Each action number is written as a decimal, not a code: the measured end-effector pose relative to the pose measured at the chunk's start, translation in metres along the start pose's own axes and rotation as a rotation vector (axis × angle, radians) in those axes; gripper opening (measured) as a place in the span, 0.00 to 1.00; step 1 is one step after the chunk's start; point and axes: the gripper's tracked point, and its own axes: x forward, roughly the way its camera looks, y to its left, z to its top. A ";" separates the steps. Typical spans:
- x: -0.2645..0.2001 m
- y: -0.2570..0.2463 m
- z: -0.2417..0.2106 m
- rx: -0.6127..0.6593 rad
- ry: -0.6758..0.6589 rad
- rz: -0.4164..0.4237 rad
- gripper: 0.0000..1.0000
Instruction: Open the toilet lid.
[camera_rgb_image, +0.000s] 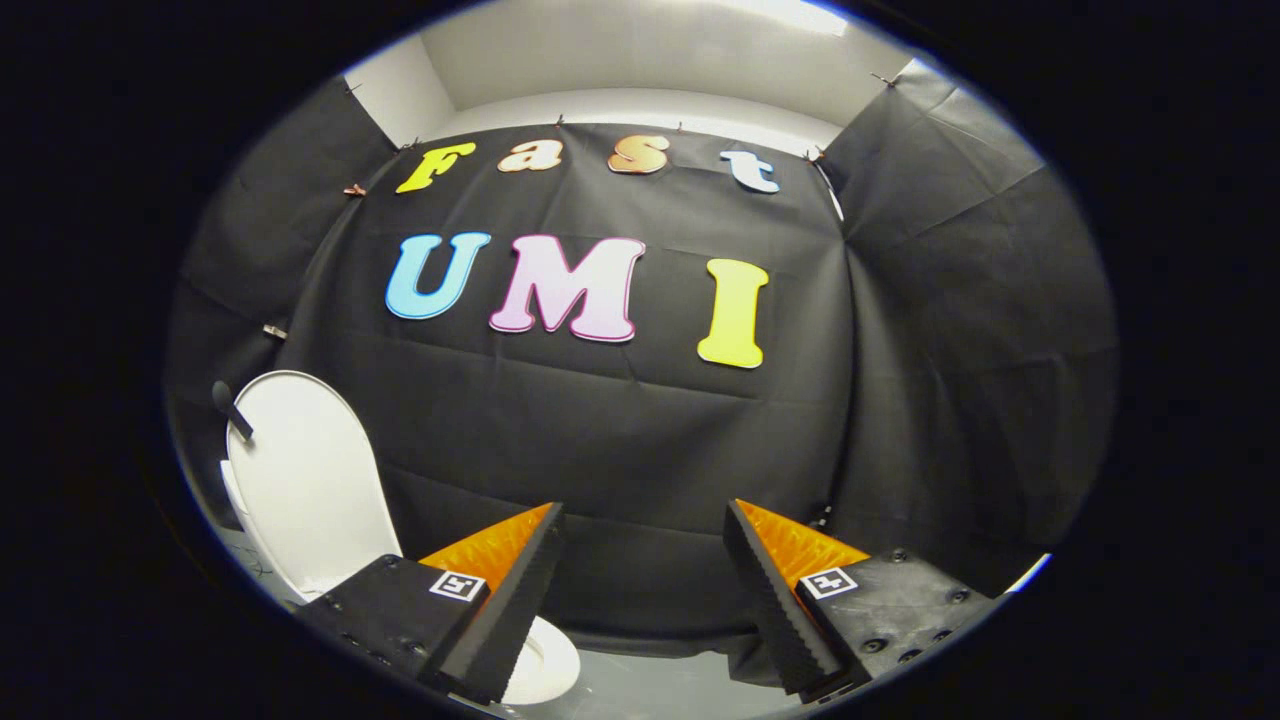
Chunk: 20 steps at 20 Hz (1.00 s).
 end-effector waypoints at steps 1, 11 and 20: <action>-0.001 -0.003 -0.004 0.023 0.004 0.003 0.98; 0.018 -0.016 -0.045 0.008 0.060 -0.008 0.99; 0.013 -0.002 -0.045 -0.015 0.063 0.034 0.98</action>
